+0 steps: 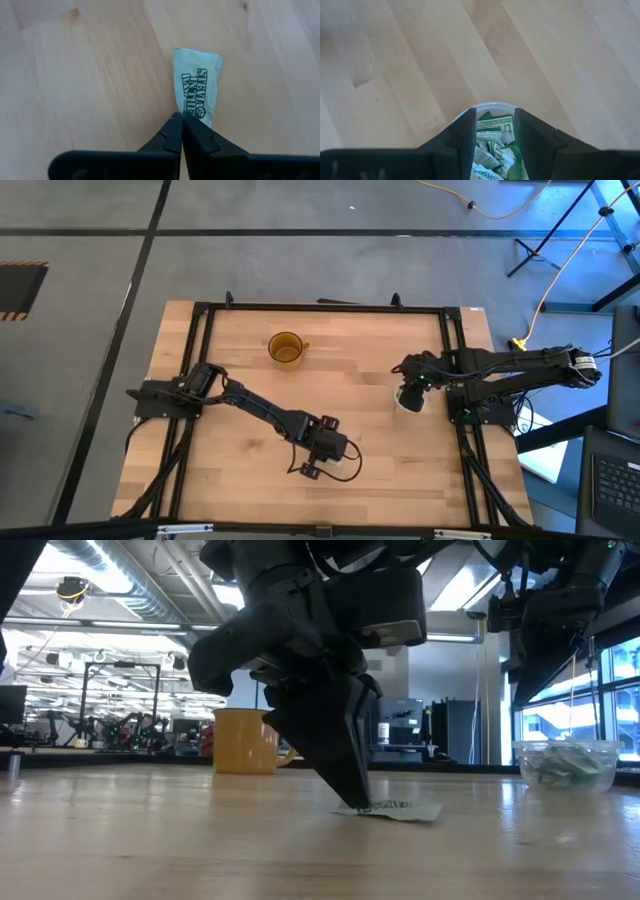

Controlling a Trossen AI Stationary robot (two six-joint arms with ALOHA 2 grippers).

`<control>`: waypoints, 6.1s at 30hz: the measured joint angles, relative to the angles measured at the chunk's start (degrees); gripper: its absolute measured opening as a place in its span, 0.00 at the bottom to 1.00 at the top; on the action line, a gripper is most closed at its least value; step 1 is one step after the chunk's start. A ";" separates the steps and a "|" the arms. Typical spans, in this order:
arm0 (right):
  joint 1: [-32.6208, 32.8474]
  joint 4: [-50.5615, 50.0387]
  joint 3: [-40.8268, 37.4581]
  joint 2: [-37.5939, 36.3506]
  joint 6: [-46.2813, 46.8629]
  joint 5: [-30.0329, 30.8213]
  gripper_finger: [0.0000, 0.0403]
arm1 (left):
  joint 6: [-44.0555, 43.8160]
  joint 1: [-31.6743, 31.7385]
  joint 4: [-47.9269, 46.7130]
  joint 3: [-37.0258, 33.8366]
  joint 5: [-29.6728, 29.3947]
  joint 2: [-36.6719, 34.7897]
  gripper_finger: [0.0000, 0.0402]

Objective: Pick and place items into bin
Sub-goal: Put the stevia packet into the transparent bin, then return to Home Position

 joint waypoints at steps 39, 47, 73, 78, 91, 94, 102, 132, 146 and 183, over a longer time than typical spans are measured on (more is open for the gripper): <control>3.02 33.78 0.02 0.04 -24.92 -6.78 0.34 | 19.43 2.19 18.11 4.95 -62.66 -5.97 0.01; 3.02 34.02 0.02 0.04 -23.52 -6.73 0.34 | 19.61 2.21 20.24 4.95 -62.16 -5.97 0.01; 2.95 26.76 0.09 -2.46 -16.71 -4.07 0.01 | 11.40 2.74 10.55 4.93 -52.37 -11.37 0.25; 1.51 8.78 4.61 -5.44 -9.79 -4.10 0.01 | 0.97 5.10 2.11 1.35 -36.13 -17.69 0.28; -1.33 -13.00 4.77 -6.66 1.95 -16.77 0.00 | -3.73 10.99 38.18 -30.69 -6.31 -38.88 0.26; -1.31 -10.70 1.95 -6.33 2.32 -18.51 0.00 | -5.86 11.82 45.73 -37.56 -3.88 -42.73 0.26; -2.62 -2.46 -4.76 -5.48 3.43 -18.32 0.00 | -9.43 11.76 54.84 -47.49 -3.13 -48.03 0.26; -8.76 -1.70 -11.74 -5.09 3.32 -13.77 0.06 | -9.13 12.42 53.74 -48.00 -4.26 -48.60 0.26; -8.76 0.71 -11.31 -7.33 6.16 -6.95 0.33 | -8.00 17.55 42.40 -47.98 -2.88 -59.60 0.26; -8.76 33.82 -24.31 -50.11 -13.19 -1.66 0.34 | -12.13 33.50 50.73 -83.18 -6.39 -109.82 0.26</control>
